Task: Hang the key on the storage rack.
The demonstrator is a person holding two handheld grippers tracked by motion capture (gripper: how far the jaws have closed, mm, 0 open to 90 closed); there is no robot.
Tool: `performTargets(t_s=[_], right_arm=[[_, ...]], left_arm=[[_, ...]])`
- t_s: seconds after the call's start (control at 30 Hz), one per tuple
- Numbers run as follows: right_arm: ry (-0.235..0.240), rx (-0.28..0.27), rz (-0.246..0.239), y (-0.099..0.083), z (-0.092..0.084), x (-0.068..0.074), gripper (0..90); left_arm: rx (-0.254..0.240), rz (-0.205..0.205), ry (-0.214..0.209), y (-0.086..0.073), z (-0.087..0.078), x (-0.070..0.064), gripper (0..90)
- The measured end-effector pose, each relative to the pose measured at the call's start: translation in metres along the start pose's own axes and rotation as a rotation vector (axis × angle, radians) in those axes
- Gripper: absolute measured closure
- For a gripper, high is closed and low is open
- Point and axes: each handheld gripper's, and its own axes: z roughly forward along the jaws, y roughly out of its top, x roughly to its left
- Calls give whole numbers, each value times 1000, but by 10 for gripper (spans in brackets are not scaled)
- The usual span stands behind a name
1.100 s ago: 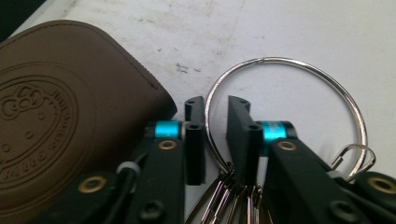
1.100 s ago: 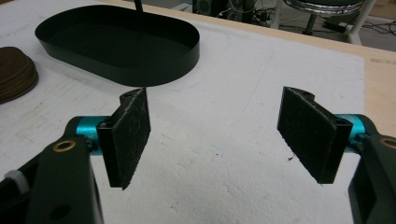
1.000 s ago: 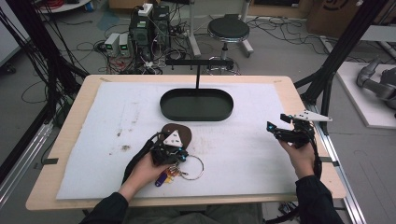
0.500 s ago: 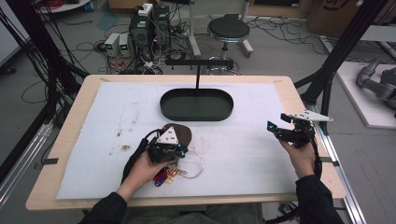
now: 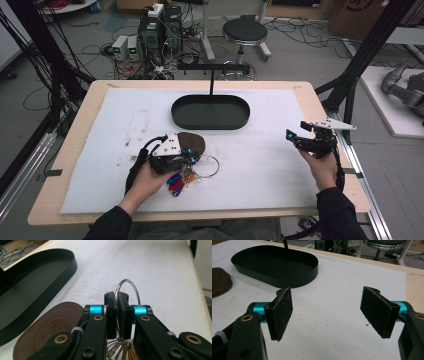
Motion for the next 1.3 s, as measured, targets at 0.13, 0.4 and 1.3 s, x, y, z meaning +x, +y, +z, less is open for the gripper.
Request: performTargets(t_s=[0.13,0.4,1.3], right_arm=[[1,1,2,0,0,1,263],[2,-4,1,0,1,1,263],[-1,-4,11,0,0,-1,263]], left_arm=[[-5,-2,-37,-1,-1,0,858],[29,11,-80,-1,4,-3,824],[-113,-11,-62,20,-24,8,863]])
